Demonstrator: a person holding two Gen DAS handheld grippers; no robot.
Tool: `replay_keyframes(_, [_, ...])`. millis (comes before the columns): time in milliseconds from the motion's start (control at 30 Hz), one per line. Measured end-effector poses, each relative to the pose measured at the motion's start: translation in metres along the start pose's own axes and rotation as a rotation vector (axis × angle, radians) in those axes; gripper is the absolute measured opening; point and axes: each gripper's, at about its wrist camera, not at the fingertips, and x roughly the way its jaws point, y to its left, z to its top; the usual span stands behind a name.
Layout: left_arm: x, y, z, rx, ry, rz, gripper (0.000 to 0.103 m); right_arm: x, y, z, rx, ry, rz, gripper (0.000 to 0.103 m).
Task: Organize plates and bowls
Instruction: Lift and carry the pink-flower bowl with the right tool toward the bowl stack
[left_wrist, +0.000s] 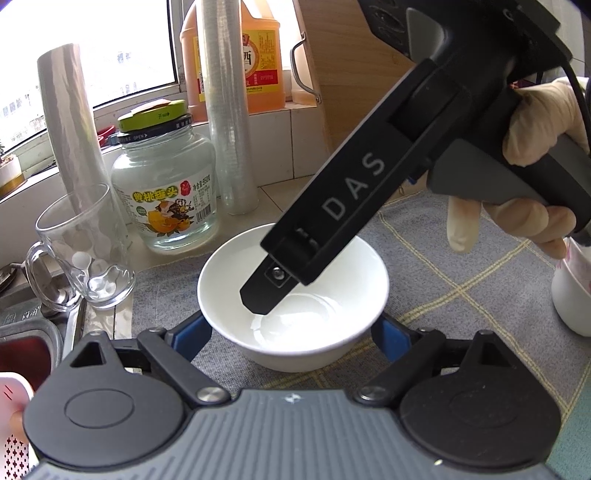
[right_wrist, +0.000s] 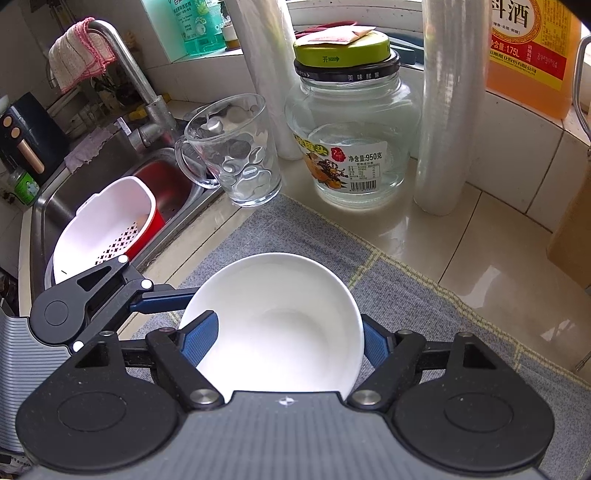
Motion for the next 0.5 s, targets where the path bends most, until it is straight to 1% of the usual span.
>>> replay_keyframes(233, [-0.018, -0.014, -0.002, 0.019, 0.012, -0.029, 0.092, -0.015, 0.008, -0.014, 0.022, 0.011, 0.006, 0.085])
replay_keyframes(400, [-0.032, -0.022, -0.001, 0.021, 0.021, -0.068, 0.092, -0.031, 0.014, -0.026, 0.035, 0.010, 0.007, 0.086])
replay_keyframes(500, [-0.039, -0.030, -0.001, 0.039, 0.018, -0.076, 0.092, -0.043, 0.020, -0.035, 0.032, 0.005, 0.000, 0.086])
